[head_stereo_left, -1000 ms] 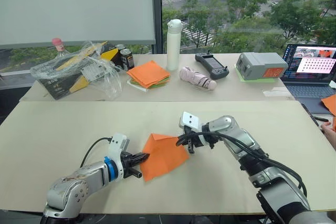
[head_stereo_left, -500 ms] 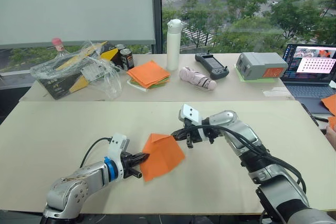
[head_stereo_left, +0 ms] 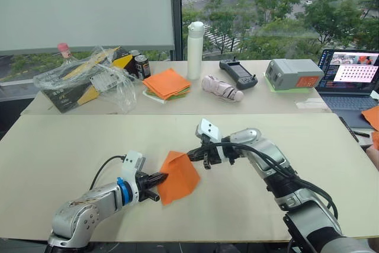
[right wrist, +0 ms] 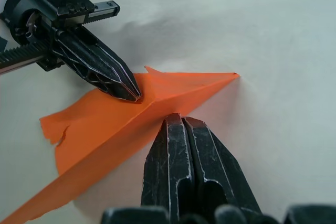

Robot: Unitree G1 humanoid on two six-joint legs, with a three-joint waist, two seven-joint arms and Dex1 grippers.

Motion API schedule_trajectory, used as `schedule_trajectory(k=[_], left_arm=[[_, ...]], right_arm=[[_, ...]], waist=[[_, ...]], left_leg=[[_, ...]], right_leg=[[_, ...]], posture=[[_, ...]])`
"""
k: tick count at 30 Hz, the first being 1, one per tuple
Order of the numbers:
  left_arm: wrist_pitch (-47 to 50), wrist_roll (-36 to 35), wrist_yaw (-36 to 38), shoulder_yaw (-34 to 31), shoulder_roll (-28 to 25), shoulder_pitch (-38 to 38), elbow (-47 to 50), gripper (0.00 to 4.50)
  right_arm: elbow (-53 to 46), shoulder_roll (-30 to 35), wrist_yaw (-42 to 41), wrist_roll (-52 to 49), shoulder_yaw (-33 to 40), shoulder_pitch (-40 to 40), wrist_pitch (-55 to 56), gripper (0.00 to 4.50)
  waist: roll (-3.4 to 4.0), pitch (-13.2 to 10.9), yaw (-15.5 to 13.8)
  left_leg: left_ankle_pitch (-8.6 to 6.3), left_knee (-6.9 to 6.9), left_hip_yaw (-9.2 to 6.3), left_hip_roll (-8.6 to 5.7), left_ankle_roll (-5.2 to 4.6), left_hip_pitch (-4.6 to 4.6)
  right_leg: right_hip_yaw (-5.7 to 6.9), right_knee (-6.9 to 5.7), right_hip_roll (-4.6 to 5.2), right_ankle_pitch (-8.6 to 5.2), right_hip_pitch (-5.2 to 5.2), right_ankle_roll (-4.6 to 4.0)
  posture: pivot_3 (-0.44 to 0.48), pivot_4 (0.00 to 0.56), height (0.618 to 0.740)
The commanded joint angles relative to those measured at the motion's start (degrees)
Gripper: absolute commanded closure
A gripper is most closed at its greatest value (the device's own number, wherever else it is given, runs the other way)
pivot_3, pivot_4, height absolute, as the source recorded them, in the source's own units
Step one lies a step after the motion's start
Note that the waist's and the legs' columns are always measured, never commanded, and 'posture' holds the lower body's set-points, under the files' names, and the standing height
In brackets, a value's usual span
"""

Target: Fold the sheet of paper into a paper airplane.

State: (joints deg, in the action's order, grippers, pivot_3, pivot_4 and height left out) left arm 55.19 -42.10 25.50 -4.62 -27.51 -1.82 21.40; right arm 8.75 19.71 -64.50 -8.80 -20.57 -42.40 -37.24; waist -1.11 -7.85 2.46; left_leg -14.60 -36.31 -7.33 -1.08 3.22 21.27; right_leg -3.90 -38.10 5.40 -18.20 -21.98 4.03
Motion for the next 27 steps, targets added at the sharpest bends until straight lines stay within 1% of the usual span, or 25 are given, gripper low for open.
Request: schedule_trajectory(k=[1,7,10,14,18,27], left_arm=[[1.2,2.1,-2.2,-1.3,-0.5,1.6,-2.8,4.48],[0.6,2.1,-2.2,-2.7,-0.5,2.2,-3.0,4.48],[0.7,0.9,-2.7,-4.6,0.3,1.8,-3.4,4.48],[2.1,-2.9,-3.1,-8.0,2.5,0.9,-3.5,4.48],[3.8,-6.0,-3.3,-10.0,3.8,0.4,-3.6,4.48],[4.5,-6.8,-4.3,-10.3,4.2,-0.5,-5.7,4.48]], right_arm=[[-2.4,-0.6,0.6,-1.7,1.1,-0.8,-0.6,4.50],[-2.7,-0.7,1.3,-2.2,0.6,-0.6,-0.9,4.50],[-2.6,-0.7,1.4,-2.3,0.4,-0.6,-0.7,4.50],[-2.3,-0.6,1.6,-2.2,0.1,-0.6,-0.4,4.50],[-2.2,-0.5,1.7,-2.1,0.0,-0.5,-0.3,4.50],[-2.1,-0.2,1.9,-2.0,-0.2,-0.5,0.1,4.50]], waist=[[0.00,0.0,0.0],[0.00,0.0,0.3],[0.00,0.0,0.3],[0.00,0.0,0.3],[-0.01,0.0,0.3],[-0.01,0.0,0.1]], left_leg=[[0.00,0.00,0.00,0.00,0.00,0.00],[0.00,0.01,0.00,0.04,0.00,0.00],[0.00,0.01,0.00,0.05,0.00,0.00],[0.00,0.01,0.00,0.05,0.00,0.00],[0.00,0.00,0.00,0.05,0.00,0.09],[0.00,0.00,0.00,0.04,0.00,0.14]], right_leg=[[0.00,0.00,0.00,0.00,0.00,0.00],[0.00,-0.02,-0.04,0.00,-0.03,0.00],[-0.01,-0.04,-0.06,0.00,-0.04,0.00],[-0.01,-0.04,-0.05,0.00,-0.05,0.00],[-0.01,-0.04,-0.05,0.00,-0.12,0.00],[-0.01,-0.02,-0.03,0.00,-0.16,-0.01]], posture=[[0.000,0.150,0.740],[0.000,0.150,0.740],[0.000,0.150,0.740],[0.000,0.150,0.740],[0.000,0.150,0.740],[0.000,0.150,0.740]])
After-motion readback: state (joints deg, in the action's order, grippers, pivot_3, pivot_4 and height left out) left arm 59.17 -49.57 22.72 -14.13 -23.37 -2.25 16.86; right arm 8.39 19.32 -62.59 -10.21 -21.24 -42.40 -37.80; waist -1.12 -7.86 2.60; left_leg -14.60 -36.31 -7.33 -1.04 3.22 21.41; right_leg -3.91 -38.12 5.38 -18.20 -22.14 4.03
